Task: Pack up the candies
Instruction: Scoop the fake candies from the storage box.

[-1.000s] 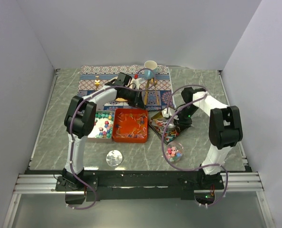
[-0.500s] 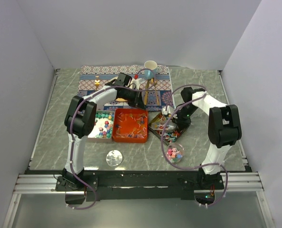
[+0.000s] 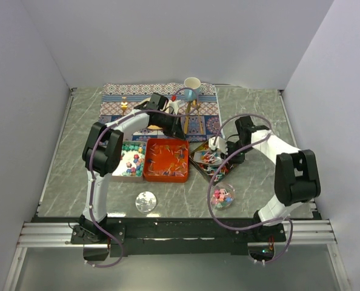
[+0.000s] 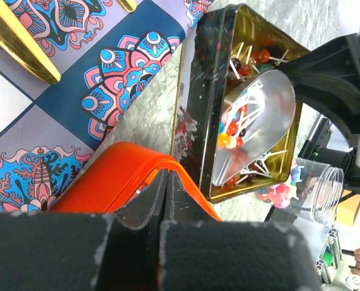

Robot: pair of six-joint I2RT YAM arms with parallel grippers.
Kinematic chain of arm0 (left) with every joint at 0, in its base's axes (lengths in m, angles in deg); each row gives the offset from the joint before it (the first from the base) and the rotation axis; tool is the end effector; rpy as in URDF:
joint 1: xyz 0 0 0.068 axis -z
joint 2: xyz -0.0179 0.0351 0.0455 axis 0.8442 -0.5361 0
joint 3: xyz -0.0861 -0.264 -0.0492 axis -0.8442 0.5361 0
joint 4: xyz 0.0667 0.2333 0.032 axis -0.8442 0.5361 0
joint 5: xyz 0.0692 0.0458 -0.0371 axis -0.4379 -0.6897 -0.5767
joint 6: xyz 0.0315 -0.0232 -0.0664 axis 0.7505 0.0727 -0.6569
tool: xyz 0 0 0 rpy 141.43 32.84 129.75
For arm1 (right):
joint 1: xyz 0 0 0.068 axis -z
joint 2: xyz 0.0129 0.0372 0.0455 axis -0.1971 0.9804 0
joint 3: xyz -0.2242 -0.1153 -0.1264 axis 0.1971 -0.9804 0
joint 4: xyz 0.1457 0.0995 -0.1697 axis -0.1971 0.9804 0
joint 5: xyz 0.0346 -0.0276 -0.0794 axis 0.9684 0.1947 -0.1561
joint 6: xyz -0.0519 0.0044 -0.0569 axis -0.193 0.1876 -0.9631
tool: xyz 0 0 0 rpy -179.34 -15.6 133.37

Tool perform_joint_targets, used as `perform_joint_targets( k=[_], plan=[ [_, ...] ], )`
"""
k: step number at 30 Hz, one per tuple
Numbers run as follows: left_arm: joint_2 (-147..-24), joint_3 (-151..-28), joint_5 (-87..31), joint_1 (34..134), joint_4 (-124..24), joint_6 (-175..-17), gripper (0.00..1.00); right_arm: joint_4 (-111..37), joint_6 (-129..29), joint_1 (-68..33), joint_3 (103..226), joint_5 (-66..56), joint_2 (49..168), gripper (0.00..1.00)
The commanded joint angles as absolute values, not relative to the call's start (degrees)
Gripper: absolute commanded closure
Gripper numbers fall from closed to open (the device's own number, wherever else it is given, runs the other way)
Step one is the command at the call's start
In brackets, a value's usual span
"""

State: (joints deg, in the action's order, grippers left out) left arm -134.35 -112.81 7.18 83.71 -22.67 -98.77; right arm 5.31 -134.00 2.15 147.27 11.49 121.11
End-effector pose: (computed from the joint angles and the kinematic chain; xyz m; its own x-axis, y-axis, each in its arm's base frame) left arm 0.4048 -0.2490 0.1868 -0.8731 0.2244 -0.4327 0.4807 0.5438 -0.6879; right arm 0.2772 0.0724 0.1748 0.0082 -0.8986 -0.4387 -0.9929 0.0449 -0.1106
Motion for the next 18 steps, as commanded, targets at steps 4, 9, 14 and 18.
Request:
perform_joint_targets(
  k=[4, 9, 14, 18],
  plan=[
    [-133.1, -114.8, 8.0, 83.7, -22.6, -97.7, 0.99, -4.4, -132.9, 2.2, 143.3, 14.1, 108.6, 1.00],
    [-133.0, -115.2, 8.5, 83.6, -21.8, -97.3, 0.99, -4.9, -132.3, 2.2, 138.6, 15.1, 103.2, 1.00],
    [-132.5, -115.5, 8.3, 83.3, -21.4, -96.6, 0.99, -6.4, -131.5, 4.0, 136.1, 17.0, 100.7, 1.00],
    [-132.4, -116.0, 7.8, 83.1, -21.2, -95.9, 0.99, -9.7, -128.1, 6.3, 133.8, 21.2, 99.2, 1.00]
  ],
)
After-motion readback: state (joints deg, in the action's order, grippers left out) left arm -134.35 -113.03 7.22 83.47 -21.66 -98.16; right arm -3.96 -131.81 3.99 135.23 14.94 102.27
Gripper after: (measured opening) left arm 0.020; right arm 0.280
